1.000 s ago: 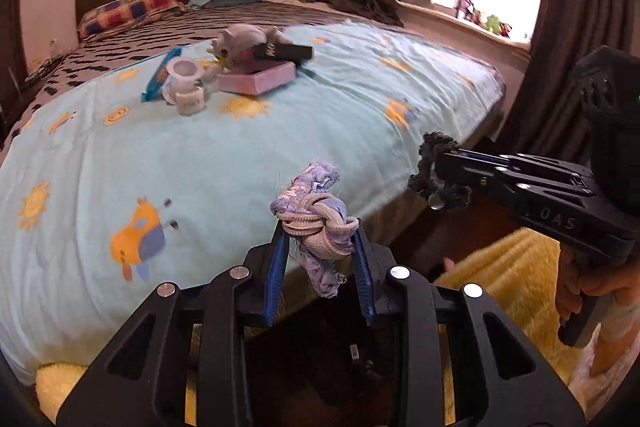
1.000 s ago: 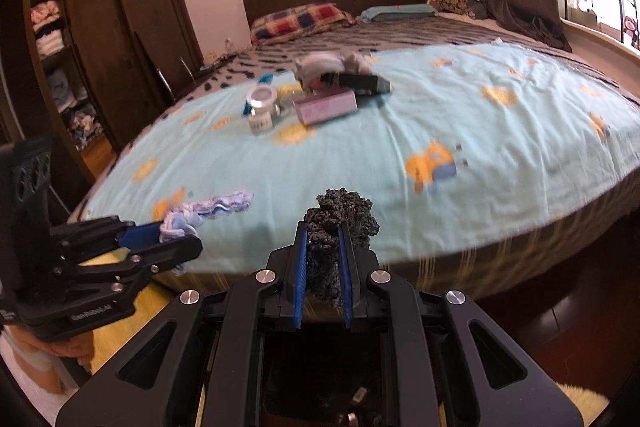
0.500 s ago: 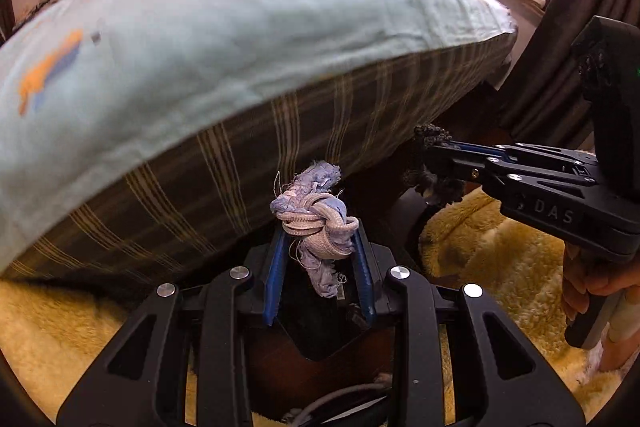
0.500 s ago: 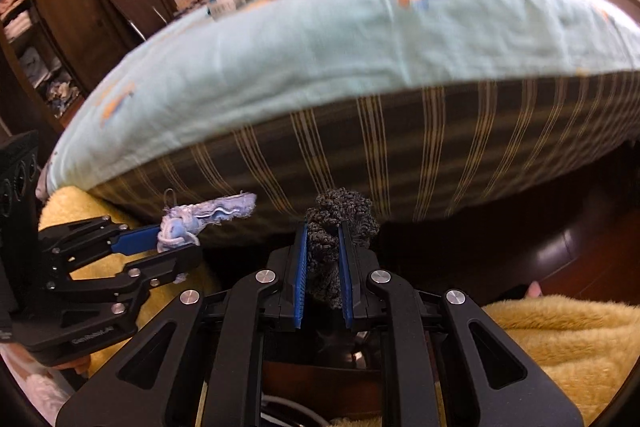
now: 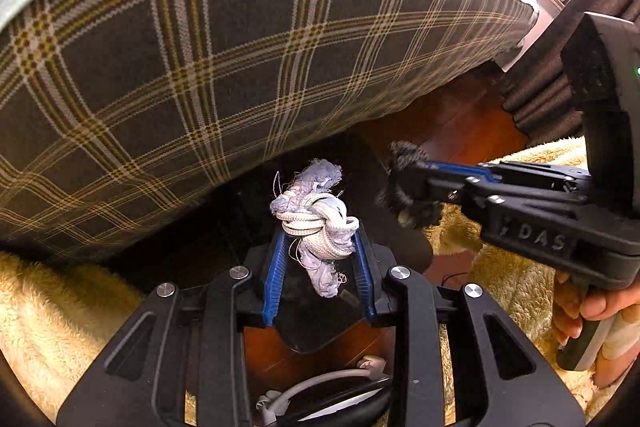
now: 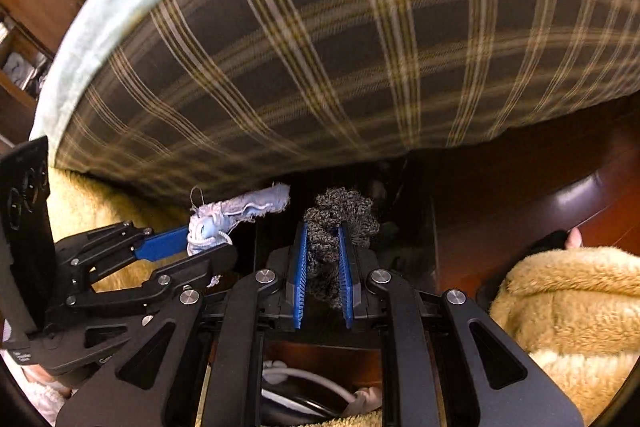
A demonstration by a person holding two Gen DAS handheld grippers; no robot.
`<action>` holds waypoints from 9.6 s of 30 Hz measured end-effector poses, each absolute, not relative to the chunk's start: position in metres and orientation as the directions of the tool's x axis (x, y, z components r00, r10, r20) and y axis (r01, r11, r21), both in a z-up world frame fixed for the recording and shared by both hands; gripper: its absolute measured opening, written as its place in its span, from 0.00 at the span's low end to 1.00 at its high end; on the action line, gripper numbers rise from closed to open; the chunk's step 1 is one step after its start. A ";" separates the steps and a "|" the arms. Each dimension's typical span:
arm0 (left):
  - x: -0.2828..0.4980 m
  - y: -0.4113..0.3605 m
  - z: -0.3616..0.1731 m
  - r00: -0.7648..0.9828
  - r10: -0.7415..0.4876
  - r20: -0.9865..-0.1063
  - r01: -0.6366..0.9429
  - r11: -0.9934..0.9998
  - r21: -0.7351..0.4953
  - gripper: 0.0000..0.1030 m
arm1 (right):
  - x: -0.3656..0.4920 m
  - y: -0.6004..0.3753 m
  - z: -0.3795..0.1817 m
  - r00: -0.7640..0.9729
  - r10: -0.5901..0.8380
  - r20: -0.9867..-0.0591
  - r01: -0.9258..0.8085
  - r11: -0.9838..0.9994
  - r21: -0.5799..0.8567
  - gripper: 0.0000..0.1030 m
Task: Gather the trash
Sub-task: 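Carry both items down to the bin and open both tools, then grasp the white tape roll with the left tool while the right tool grasps the black box, then lower both tools into the bin and release the tape roll and black box, then grasp the clear round cap with the left tool while the right tool grasps the pink box, then lower both tools into the floor bin and open them to drop cap and box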
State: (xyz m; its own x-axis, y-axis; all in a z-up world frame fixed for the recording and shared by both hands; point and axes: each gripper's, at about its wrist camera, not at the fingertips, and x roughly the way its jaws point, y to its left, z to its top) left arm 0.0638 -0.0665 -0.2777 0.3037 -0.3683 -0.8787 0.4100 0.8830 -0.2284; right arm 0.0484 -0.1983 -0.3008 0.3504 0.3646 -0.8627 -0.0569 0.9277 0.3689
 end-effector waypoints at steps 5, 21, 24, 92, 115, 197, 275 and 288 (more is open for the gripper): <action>0.069 -0.068 -0.285 0.290 -0.359 -0.887 0.404 0.886 -0.226 0.31 | 0.051 -0.196 -0.302 0.354 0.357 -0.864 -0.050 0.930 0.364 0.18; 0.054 -0.072 -0.240 0.426 -0.320 -0.846 0.429 0.895 -0.122 0.57 | 0.054 -0.234 -0.251 0.507 0.286 -0.813 0.000 0.943 0.332 0.68; 0.051 -0.066 -0.210 0.481 -0.334 -0.811 0.428 0.896 -0.115 0.66 | 0.053 -0.243 -0.218 0.564 0.273 -0.779 -0.004 0.944 0.329 0.83; 0.289 -0.024 -0.121 0.640 -0.195 -0.743 0.202 0.976 -0.083 0.30 | 0.312 -0.184 -0.114 0.741 0.065 -0.668 -0.019 0.997 0.076 0.75; 0.143 -0.022 -0.066 0.702 -0.297 -0.648 0.330 0.941 -0.074 0.30 | 0.146 -0.217 -0.052 0.822 0.245 -0.515 -0.173 0.968 0.184 0.75; 0.046 -0.027 -0.139 0.625 -0.336 -0.705 0.368 0.923 -0.114 0.82 | 0.061 -0.238 -0.129 0.702 0.279 -0.655 -0.094 0.949 0.302 0.89; 0.161 -0.017 -0.092 0.661 -0.310 -0.683 0.342 0.935 -0.093 0.10 | 0.165 -0.255 -0.110 0.629 0.297 -0.718 -0.157 0.954 0.256 0.06; 0.118 -0.025 -0.105 0.637 -0.365 -0.679 0.382 0.915 -0.133 0.10 | 0.114 -0.248 -0.127 0.567 0.342 -0.750 -0.193 0.939 0.283 0.03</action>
